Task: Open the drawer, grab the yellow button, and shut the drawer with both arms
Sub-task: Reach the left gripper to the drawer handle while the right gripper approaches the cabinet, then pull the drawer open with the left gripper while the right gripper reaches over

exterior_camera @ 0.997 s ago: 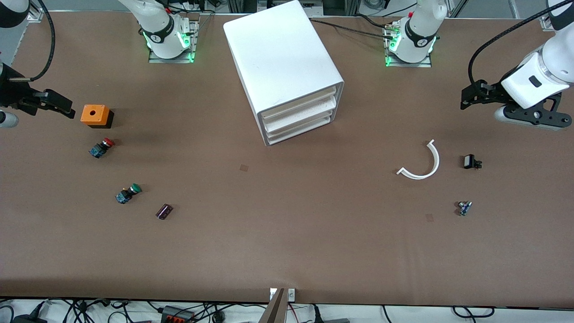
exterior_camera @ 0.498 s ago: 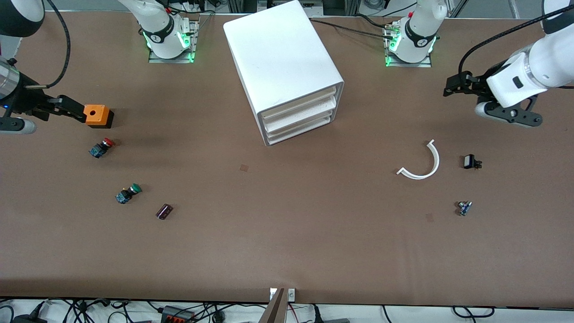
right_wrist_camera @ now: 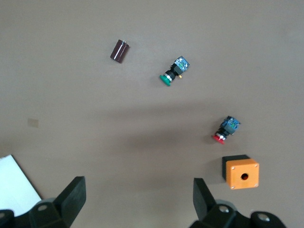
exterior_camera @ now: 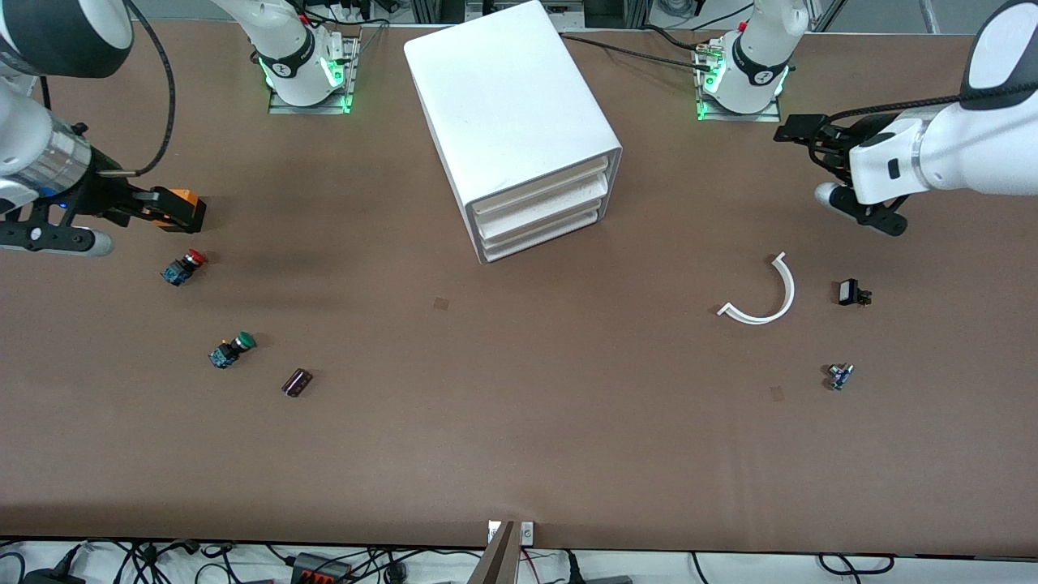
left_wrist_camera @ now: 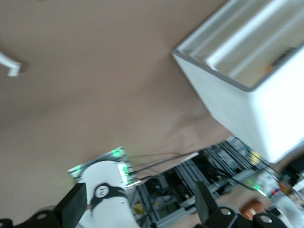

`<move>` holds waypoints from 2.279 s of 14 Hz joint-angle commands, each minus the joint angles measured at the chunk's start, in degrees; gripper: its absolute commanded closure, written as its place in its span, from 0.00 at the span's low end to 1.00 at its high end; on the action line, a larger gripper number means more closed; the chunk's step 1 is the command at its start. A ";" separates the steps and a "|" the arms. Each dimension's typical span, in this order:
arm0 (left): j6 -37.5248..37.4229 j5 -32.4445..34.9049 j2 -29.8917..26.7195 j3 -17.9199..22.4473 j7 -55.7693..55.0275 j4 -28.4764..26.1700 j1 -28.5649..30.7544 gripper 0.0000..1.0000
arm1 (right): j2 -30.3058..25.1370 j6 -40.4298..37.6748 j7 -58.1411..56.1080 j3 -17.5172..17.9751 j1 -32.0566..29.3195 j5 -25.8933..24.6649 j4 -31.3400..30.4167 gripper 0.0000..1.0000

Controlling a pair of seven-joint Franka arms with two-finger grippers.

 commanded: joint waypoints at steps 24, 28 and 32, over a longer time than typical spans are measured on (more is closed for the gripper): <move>31.29 -59.06 17.72 -12.93 49.55 -30.33 -0.99 0.48 | 7.45 0.22 31.23 -0.25 9.76 7.67 9.55 0.00; 30.84 -58.97 17.89 -13.46 46.81 -30.60 -2.39 0.48 | 13.06 0.31 44.49 -0.25 15.56 7.59 15.60 0.00; 31.02 -58.80 18.42 -13.46 46.81 -30.60 -3.89 0.61 | 19.48 0.31 61.44 -0.25 21.45 7.50 22.20 0.00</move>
